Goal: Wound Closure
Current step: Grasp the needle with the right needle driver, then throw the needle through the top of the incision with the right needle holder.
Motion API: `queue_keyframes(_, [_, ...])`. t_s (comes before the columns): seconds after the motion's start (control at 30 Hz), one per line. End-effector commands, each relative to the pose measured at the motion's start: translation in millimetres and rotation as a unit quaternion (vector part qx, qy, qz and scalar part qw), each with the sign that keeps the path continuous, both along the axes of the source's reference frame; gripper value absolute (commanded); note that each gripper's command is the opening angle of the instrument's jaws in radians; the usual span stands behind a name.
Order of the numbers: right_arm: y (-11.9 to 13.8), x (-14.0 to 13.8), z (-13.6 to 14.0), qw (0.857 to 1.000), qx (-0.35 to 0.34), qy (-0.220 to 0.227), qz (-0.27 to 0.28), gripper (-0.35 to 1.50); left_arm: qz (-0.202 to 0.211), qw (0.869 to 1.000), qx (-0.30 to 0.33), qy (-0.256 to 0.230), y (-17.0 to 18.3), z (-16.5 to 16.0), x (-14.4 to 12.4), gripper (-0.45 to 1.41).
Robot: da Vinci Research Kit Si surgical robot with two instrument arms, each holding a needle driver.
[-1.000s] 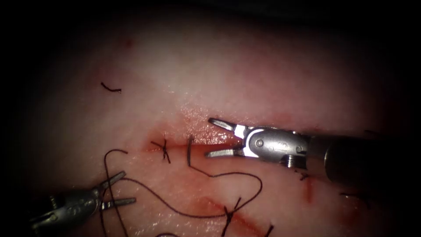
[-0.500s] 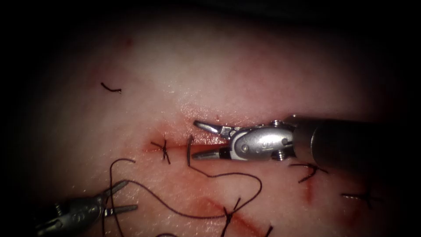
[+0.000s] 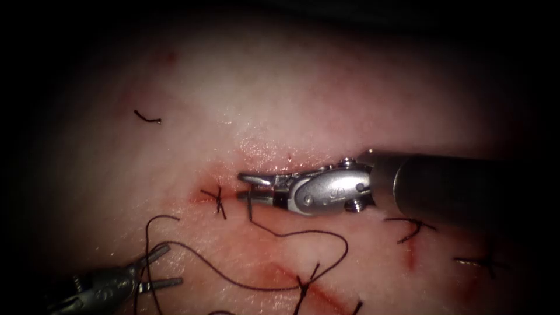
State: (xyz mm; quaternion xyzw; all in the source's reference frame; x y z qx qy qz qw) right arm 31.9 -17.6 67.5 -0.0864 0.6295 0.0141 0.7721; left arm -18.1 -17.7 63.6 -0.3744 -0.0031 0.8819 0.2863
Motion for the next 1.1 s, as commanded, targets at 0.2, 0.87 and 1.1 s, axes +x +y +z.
queue_keyframes(0.2, [0.3,0.6,0.2,1.000,0.002,-0.011,0.013,-0.35,0.000,1.000,0.000,-0.001,0.0,0.4,-0.4,0.17])
queue_keyframes(0.87, [3.4,-0.6,1.9,0.954,0.289,0.049,0.058,-0.35,0.000,0.998,0.002,-0.057,2.2,-4.9,-8.0,-0.01])
queue_keyframes(1.1, [3.0,-0.4,1.6,0.954,0.290,0.049,0.054,-0.35,-0.007,0.999,-0.001,-0.054,6.5,-0.6,-9.4,-0.08])
